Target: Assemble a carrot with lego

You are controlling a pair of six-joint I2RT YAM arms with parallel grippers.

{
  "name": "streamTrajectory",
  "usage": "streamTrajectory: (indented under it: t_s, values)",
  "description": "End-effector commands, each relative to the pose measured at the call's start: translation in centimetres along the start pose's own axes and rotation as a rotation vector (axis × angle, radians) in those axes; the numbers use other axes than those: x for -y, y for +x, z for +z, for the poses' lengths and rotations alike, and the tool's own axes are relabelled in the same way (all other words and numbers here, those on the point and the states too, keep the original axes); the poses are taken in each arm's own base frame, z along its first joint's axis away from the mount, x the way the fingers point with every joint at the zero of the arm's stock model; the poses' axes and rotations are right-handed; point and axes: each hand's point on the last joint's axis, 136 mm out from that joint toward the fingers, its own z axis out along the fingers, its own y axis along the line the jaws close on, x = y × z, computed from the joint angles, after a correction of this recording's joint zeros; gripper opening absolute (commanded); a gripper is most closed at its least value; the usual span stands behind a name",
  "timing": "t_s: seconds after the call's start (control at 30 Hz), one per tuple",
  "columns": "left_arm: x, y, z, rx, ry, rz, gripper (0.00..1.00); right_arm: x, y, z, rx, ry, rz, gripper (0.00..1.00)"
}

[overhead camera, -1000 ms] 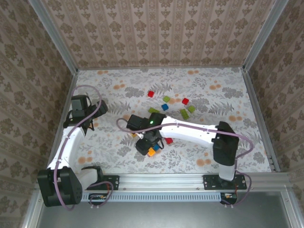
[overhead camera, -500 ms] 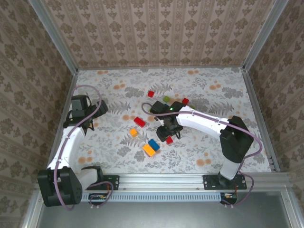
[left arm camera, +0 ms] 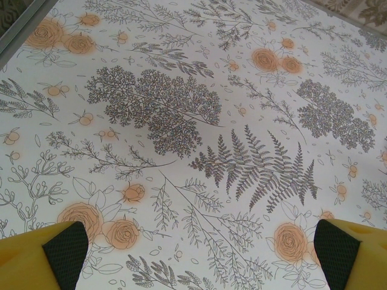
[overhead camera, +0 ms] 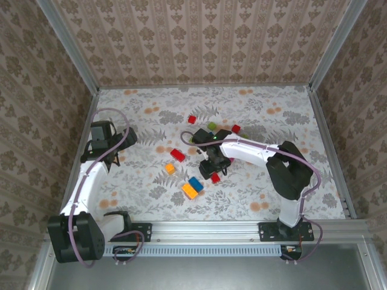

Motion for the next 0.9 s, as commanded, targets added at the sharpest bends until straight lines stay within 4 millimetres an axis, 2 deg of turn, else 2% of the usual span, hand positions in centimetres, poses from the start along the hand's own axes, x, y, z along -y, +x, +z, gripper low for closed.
streamTrajectory:
  t_s: [0.0,0.7,0.87]
  values:
    - [0.5,-0.4,-0.1,-0.003,0.016,0.005,1.00,-0.2,0.5,1.0,-0.028,-0.021,-0.008,0.65]
    - [0.5,-0.4,0.1,-0.007,0.015,0.004,1.00,-0.3,1.1,3.2,-0.072,-0.040,0.000,0.57]
    - [0.5,-0.3,0.2,-0.010,0.016,0.005,1.00,-0.3,1.2,3.1,-0.072,-0.042,0.004,0.50]
